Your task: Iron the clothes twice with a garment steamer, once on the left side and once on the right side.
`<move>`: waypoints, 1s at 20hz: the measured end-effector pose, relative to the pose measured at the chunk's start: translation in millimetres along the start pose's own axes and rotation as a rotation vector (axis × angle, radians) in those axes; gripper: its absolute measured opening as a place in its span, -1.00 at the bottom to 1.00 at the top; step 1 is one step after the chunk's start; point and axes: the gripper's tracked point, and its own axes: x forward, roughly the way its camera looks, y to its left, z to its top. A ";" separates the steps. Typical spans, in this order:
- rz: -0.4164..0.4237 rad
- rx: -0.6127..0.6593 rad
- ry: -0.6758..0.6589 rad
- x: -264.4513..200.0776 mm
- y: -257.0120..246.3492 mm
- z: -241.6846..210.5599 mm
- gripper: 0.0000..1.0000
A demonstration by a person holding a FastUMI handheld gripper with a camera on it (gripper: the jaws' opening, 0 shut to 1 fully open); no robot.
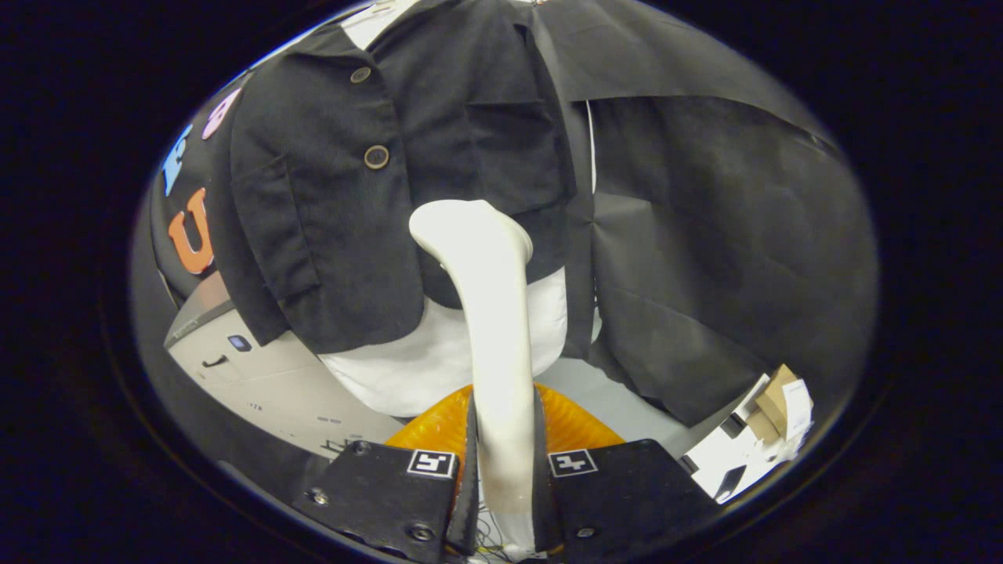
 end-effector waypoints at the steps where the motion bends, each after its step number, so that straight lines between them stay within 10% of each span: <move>1: 0.006 0.001 -0.017 -7.0 0.0 4.1 -0.40; 20: 0.186 -0.105 -0.324 -192.7 58.2 44.1 -0.40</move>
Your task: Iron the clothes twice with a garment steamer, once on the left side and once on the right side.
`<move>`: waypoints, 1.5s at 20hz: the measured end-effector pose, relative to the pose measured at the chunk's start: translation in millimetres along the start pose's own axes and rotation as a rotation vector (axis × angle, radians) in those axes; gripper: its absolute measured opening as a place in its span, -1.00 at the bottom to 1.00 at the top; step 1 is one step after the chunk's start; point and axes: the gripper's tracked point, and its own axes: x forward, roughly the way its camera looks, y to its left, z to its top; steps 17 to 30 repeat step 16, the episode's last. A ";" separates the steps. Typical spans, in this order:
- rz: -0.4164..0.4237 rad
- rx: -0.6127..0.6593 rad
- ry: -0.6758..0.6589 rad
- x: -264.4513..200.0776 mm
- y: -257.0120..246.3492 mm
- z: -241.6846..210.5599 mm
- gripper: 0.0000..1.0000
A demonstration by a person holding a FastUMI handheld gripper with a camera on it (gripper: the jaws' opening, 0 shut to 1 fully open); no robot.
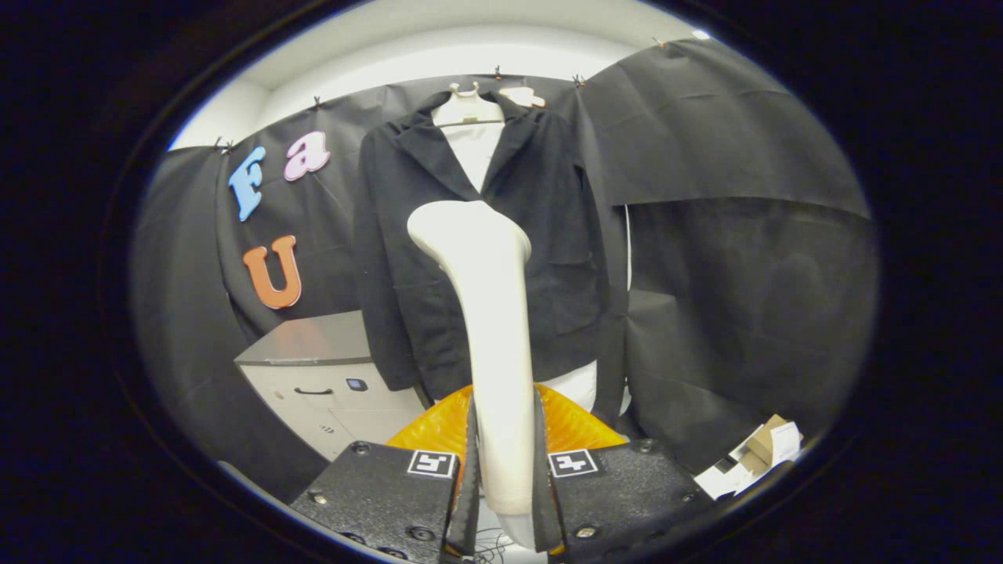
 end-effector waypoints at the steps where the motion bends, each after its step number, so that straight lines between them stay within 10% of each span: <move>1: 0.002 0.005 -0.015 -6.4 4.1 0.3 -0.40; 30: 0.090 -0.098 0.011 -65.4 77.1 -48.8 -0.40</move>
